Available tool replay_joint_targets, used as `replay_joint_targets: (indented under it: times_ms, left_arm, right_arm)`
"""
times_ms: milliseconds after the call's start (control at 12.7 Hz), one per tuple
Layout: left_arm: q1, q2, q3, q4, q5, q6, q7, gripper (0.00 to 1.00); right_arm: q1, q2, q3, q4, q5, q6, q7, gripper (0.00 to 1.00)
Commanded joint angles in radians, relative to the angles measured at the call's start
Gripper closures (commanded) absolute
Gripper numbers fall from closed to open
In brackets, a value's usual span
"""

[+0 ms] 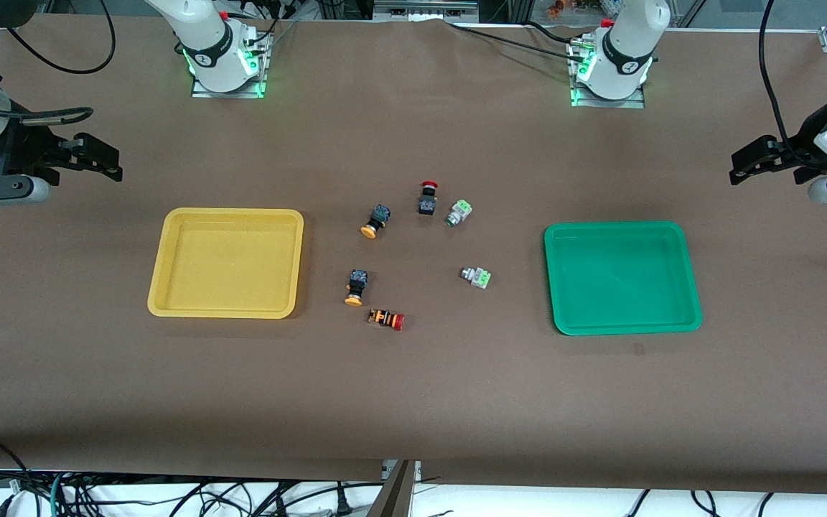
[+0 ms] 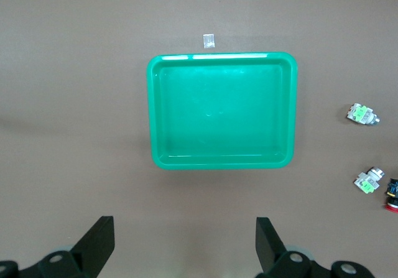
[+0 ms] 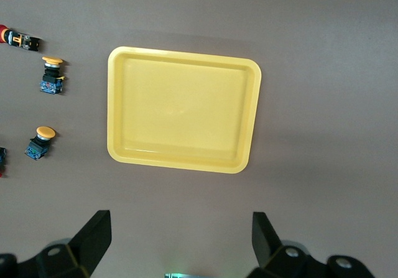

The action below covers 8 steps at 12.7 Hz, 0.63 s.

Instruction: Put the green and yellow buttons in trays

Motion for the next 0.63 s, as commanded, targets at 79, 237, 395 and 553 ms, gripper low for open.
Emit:
replay_joint_targets:
  times_ms: [79, 237, 395, 553]
  left_arm:
    - [0.005, 0.008, -0.002, 0.017, -0.029, -0.02, -0.005, 0.0]
    - [0.007, 0.007, -0.002, 0.021, -0.029, -0.02, -0.005, 0.0]
    - [0.007, 0.01, -0.002, 0.02, -0.029, -0.02, -0.007, 0.0]
    - [0.006, 0.013, -0.002, 0.018, -0.029, -0.02, -0.007, 0.0]
  right_arm:
    - [-0.01, 0.005, 0.01, 0.012, -0.015, -0.005, -0.008, 0.0]
    - [-0.008, 0.017, 0.01, 0.012, -0.012, 0.006, -0.008, 0.0]
    - [0.006, 0.057, 0.013, 0.006, -0.017, 0.007, 0.005, 0.0]
    - [0.004, 0.128, 0.013, 0.011, -0.017, 0.012, -0.006, 0.0]
